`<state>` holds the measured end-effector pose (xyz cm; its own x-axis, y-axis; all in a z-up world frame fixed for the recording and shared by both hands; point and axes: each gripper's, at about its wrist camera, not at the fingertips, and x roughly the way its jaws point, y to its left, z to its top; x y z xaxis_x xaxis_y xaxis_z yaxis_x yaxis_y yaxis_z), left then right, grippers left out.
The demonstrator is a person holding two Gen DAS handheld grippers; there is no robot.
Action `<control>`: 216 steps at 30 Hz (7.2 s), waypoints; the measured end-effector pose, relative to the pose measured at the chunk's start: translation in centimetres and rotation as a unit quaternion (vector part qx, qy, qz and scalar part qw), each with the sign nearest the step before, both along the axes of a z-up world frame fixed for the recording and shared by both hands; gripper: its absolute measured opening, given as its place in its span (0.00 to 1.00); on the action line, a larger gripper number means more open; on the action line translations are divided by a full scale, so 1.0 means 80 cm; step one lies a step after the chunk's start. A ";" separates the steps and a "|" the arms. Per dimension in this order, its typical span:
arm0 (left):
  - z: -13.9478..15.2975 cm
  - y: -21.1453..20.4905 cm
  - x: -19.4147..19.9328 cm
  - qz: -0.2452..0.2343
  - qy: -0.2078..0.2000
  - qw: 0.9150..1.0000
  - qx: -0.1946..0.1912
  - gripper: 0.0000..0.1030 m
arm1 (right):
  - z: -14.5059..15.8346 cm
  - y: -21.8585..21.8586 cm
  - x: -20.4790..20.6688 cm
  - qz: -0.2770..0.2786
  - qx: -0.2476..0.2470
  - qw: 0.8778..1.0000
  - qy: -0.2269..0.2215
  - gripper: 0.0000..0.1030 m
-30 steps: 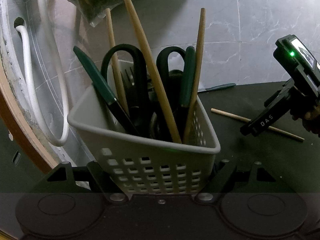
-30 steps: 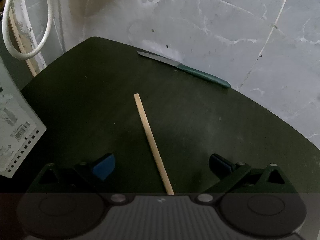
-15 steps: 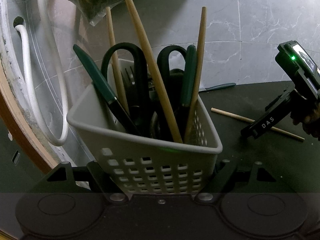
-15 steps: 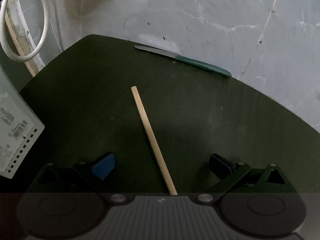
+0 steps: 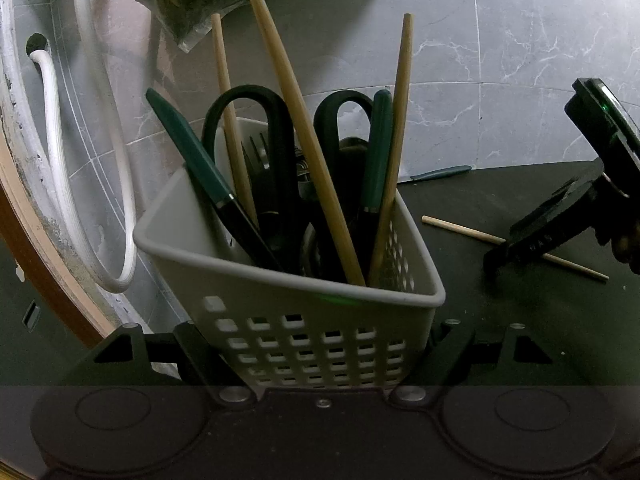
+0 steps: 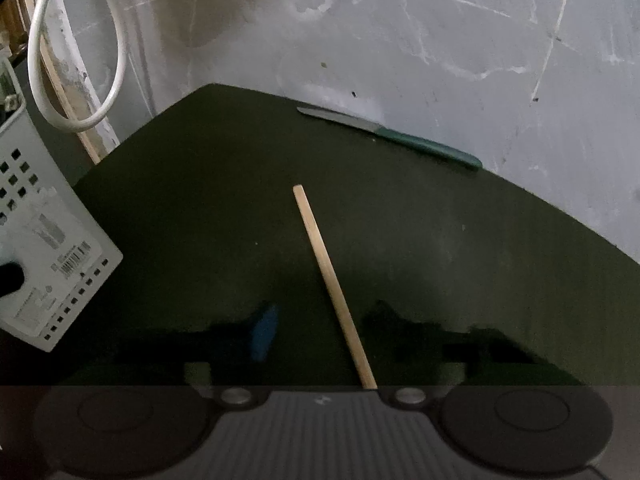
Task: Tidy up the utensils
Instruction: 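Close the right gripper on the single wooden chopstick, then lift the chopstick and carry it over the caddy with the right gripper, then lower the chopstick into the caddy and open the right gripper, then withdraw the right gripper and move it over the teal-handled knife, then close the right gripper on the teal knife handle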
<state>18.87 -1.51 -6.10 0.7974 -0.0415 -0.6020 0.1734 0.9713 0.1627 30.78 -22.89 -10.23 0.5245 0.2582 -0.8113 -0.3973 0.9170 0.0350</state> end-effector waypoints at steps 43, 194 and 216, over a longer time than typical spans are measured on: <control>0.000 0.004 -0.002 -0.011 -0.003 1.000 -0.003 0.78 | 0.238 -0.008 -0.138 0.088 0.420 0.835 -0.344 0.07; 0.015 -0.013 0.016 0.027 0.013 1.000 -0.006 0.80 | -0.025 -0.011 0.127 0.104 0.139 0.985 -0.024 0.87; 0.013 -0.011 0.013 0.023 0.004 1.000 -0.009 0.80 | 0.023 0.025 0.047 0.279 -0.062 0.950 -0.125 0.92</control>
